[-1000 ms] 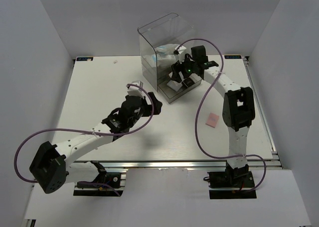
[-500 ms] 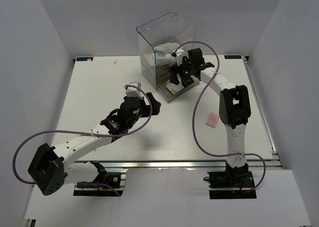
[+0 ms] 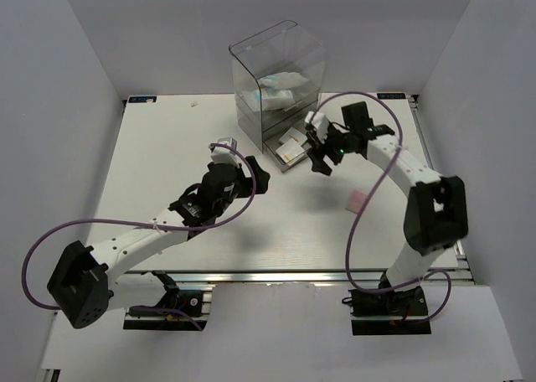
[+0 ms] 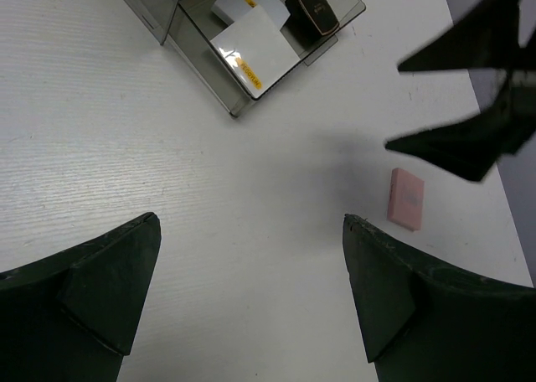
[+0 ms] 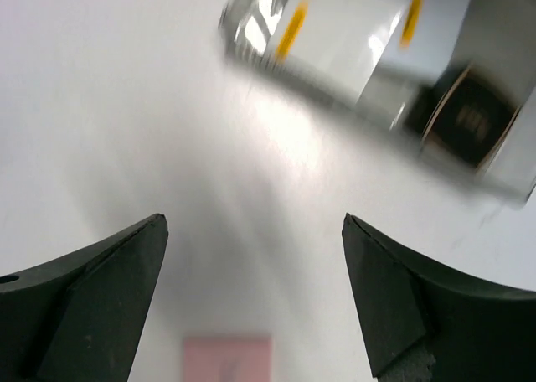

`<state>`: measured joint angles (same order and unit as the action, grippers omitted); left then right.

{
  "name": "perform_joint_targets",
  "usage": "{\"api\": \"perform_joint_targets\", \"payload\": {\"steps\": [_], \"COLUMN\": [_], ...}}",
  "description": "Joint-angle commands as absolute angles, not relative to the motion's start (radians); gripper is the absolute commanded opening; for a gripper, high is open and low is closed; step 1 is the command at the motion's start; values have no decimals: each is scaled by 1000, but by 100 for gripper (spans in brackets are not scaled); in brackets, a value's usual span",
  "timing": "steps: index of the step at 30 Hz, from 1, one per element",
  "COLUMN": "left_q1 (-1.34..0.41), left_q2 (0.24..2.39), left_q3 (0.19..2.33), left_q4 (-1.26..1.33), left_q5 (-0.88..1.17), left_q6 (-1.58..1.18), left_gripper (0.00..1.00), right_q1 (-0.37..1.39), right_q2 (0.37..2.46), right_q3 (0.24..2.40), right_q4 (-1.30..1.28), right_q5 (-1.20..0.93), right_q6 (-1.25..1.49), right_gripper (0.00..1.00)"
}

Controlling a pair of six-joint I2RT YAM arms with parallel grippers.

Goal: Organize the makeup

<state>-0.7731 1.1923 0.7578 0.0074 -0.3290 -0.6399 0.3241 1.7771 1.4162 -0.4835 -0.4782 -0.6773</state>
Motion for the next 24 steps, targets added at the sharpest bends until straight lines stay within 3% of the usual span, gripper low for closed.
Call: {"api": "perform_joint_targets", "payload": {"steps": [1,5,11,24], "left_q1": [-767,-764,-758,-758], "left_q2": [1141,1137,1160,1135], "left_q3": [735,719,729,698], "left_q4": [14,20,35,45], "left_q5": [-354,-357,-324,-311], "left_q6": [-638,-637,-627,-666], "left_gripper": [98,98,98,98], "right_q1": [281,273,252,241], "right_q2": [1631,1536,1430,1626], "right_q3": [1229,1063,931,1029], "right_q4": [-594,-590,-572,-575], "right_q5": [-390,-137,-153,-71], "right_q6": [-862,-686,-732,-839], "right_gripper": [89,89,89,89]}}
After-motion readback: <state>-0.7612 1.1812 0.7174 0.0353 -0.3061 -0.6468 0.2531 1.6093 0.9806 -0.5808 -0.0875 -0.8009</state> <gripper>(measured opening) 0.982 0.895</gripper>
